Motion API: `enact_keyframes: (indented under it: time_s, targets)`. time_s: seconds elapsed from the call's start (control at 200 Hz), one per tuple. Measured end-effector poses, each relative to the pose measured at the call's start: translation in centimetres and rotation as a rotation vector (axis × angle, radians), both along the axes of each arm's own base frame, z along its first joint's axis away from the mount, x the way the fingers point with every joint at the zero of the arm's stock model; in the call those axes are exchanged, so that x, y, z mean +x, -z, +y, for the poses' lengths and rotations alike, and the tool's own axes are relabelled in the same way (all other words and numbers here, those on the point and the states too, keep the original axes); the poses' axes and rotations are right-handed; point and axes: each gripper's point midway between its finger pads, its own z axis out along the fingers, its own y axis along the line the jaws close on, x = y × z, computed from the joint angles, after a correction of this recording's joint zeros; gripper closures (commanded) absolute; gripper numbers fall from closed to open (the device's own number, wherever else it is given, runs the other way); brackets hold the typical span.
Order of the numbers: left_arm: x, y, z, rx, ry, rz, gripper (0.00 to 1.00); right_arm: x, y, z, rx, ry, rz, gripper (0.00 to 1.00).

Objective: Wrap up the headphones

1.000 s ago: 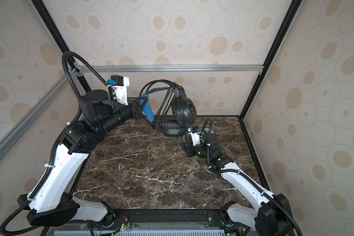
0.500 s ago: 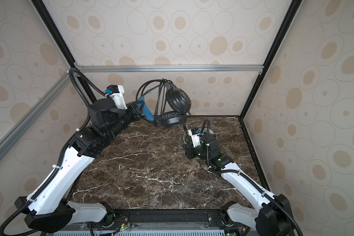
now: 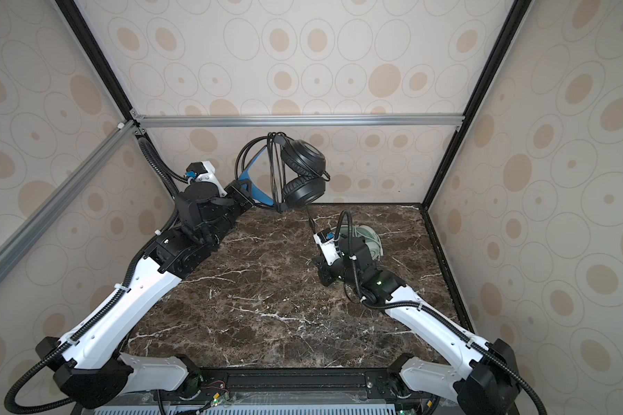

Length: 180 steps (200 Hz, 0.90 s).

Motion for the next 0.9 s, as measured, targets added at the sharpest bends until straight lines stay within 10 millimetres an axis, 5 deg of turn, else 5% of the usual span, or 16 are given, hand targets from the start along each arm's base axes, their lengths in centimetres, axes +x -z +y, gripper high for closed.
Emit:
enact_keyframes:
  time_s: [0.45, 0.9]
  targets:
    - [2.3, 2.8, -1.7, -0.024, -0.010, 0.054, 1.00, -0.7, 2.2, 3.3, -0.137, -0.083, -0.015, 1.00]
    - [4.0, 7.3, -0.4, 0.082, -0.136, 0.062, 1.00, -4.2, -1.5, 6.5, -0.184, -0.223, -0.081, 1.00]
